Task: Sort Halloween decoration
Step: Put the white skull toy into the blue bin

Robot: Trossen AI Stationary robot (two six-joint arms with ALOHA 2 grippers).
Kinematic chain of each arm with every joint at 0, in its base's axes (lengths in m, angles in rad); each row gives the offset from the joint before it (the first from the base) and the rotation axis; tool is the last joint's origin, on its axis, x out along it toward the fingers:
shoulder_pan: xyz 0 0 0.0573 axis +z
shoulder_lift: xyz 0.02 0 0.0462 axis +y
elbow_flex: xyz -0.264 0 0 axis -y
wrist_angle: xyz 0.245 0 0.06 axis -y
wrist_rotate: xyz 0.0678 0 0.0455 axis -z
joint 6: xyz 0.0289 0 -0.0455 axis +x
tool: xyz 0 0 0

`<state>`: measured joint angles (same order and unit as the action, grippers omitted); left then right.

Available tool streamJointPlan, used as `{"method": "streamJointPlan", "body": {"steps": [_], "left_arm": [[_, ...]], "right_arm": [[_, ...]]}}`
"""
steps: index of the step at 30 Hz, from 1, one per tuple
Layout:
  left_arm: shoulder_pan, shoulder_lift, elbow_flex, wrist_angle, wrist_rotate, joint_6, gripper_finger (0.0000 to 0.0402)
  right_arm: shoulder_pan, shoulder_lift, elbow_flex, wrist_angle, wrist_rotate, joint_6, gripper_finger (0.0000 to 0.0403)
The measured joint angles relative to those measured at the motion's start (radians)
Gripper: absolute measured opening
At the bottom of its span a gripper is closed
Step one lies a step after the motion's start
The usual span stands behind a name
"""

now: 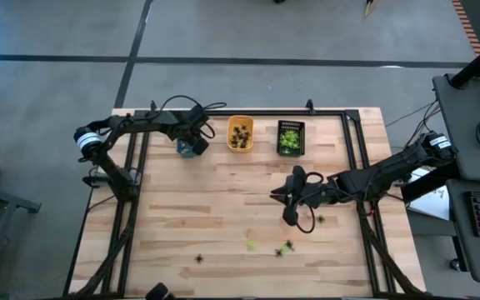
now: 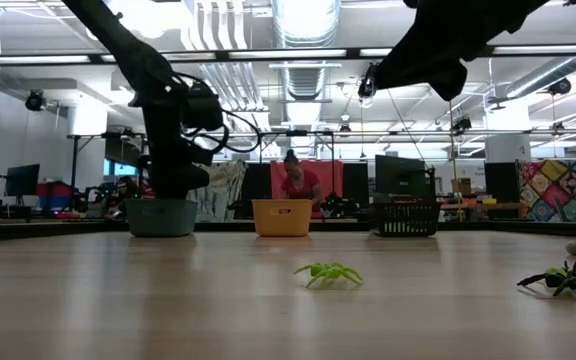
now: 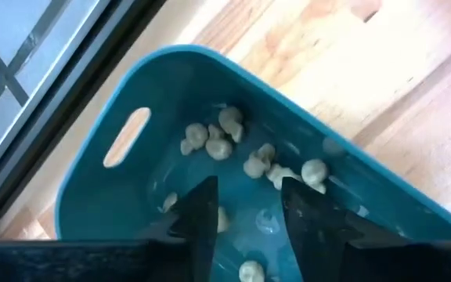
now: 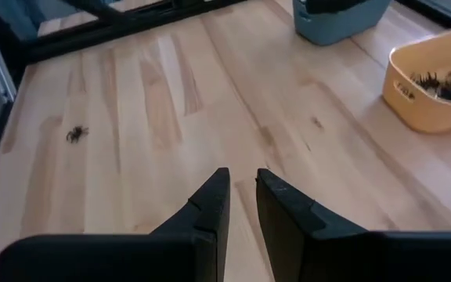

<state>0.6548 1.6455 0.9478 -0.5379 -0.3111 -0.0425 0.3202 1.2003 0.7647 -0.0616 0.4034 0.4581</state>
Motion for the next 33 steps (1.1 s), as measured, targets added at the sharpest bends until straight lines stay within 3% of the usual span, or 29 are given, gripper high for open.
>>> {"method": "streamJointPlan", "body": {"steps": [8, 15, 26, 33], "left_arm": [[-0.014, -0.078, 0.0, 0.004, 0.0, 0.0, 0.0147], [-0.083, -0.258, 0.0, 0.029, -0.001, -0.037, 0.0148], [-0.404, -0.502, -0.06, 0.232, -0.002, -0.079, 0.0148], [-0.615, -0.528, -0.12, 0.399, -0.003, -0.082, 0.0148]], "right_arm": [[0.0, 0.0, 0.007, -0.011, -0.069, 0.25, 0.0057], [0.0, 0.014, 0.057, -0.052, -0.168, 0.379, 0.0057], [0.0, 0.114, 0.189, -0.495, -0.193, 0.519, 0.0057], [0.0, 0.165, 0.244, -0.743, -0.307, 0.345, 0.0057]]}}
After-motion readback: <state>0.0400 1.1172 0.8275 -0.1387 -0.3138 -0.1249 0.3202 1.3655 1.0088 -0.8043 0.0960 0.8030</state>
